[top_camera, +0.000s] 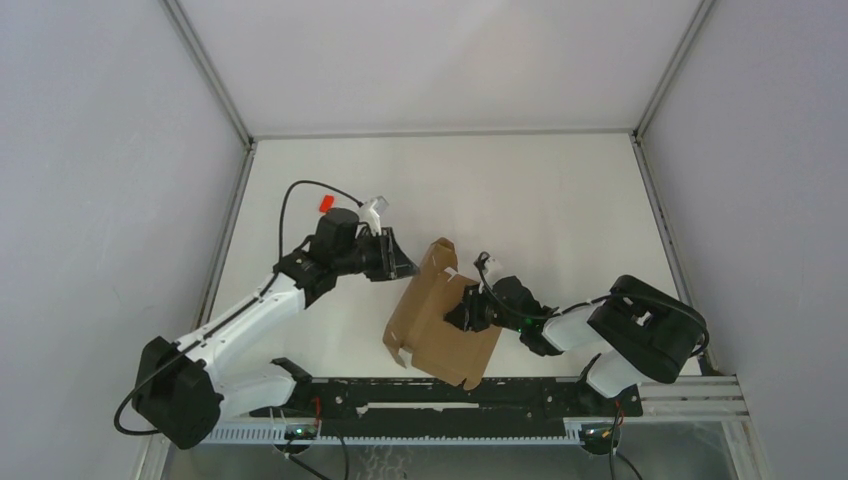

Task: Fold the paper box
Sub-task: Fold the paper box at the center of the board.

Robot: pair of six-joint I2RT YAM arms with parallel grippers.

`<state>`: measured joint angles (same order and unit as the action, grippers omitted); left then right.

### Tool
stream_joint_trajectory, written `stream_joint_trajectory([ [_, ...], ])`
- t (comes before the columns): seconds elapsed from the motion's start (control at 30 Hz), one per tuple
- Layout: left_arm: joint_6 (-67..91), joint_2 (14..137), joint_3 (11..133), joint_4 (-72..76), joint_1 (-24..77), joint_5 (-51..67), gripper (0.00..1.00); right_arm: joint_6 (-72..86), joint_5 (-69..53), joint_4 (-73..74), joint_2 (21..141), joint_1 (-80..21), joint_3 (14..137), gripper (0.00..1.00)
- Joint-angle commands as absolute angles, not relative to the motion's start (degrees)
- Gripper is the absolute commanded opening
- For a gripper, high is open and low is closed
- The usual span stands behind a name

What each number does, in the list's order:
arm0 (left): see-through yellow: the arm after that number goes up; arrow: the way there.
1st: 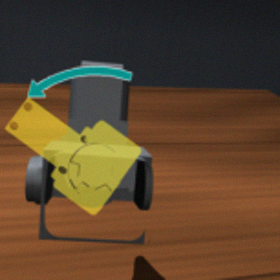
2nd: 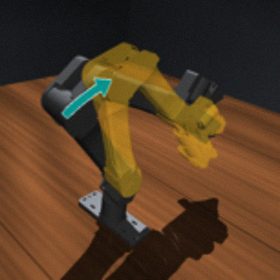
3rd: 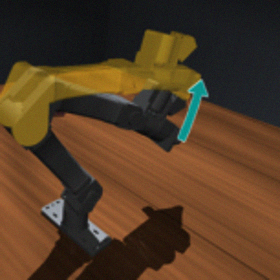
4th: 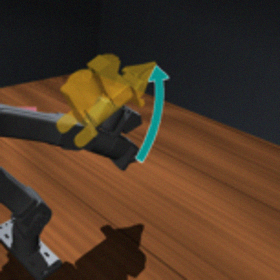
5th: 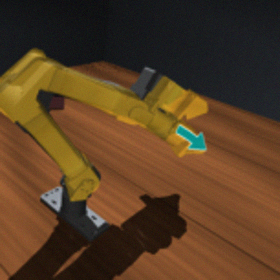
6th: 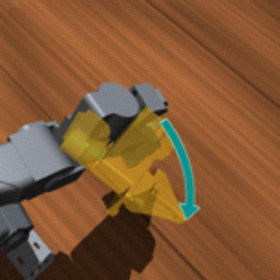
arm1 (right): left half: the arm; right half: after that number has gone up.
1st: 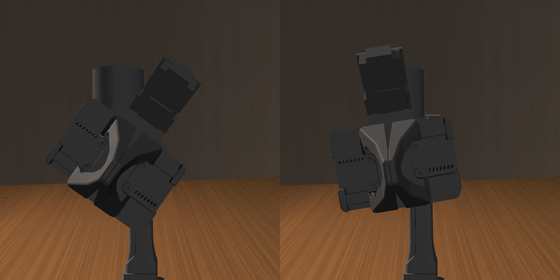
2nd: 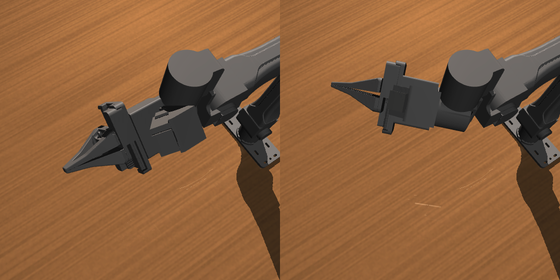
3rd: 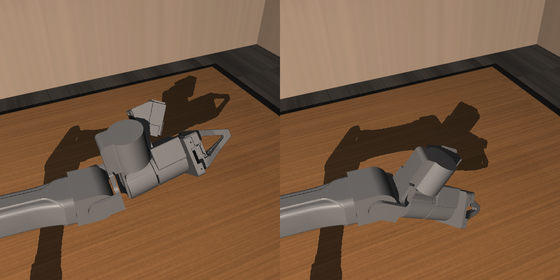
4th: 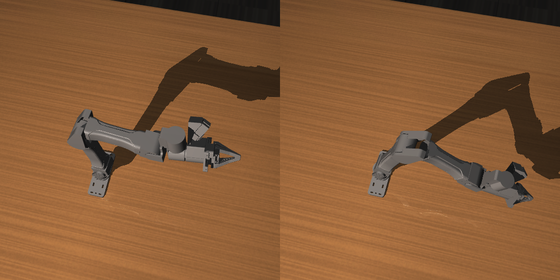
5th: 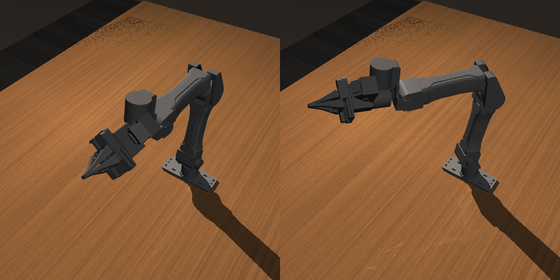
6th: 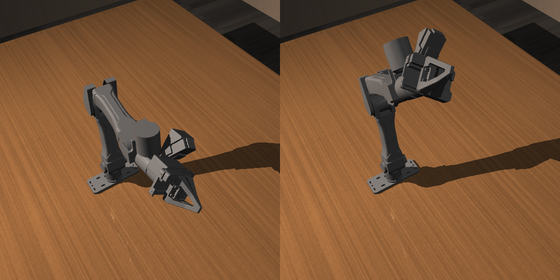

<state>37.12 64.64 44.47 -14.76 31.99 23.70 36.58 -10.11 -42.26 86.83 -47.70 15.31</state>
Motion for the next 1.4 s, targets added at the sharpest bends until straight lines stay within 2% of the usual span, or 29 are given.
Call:
stream_joint_trajectory([
  [0.0, 37.19, 65.37, 44.51, -12.48, 33.07, 25.50, 0.31, 37.05, -10.32, -43.82, 87.23, -47.38, 14.88, 0.39],
  [0.67, 36.29, 67.04, 44.30, -13.08, 35.95, 24.62, 0.32, 37.04, -10.61, -44.36, 87.68, -47.37, 14.81, 0.39],
  [0.73, 36.30, 66.49, 44.53, -13.27, 35.95, 24.96, 0.34, 37.00, -10.57, -44.47, 87.80, -47.37, 14.87, 0.39],
  [0.83, 36.39, 66.03, 44.53, -13.59, 35.94, 25.32, 0.45, 37.05, -10.59, -44.43, 87.80, -47.37, 14.85, 0.39],
  [0.9, 36.39, 65.85, 44.33, -13.56, 35.95, 25.69, 0.46, 36.97, -10.67, -44.52, 87.77, -47.37, 14.85, 0.39],
  [1.37, 37.35, 64.25, 42.54, -11.00, 35.93, 28.57, 0.47, 36.96, -10.46, -44.43, 88.07, -47.55, 15.04, 0.39],
])
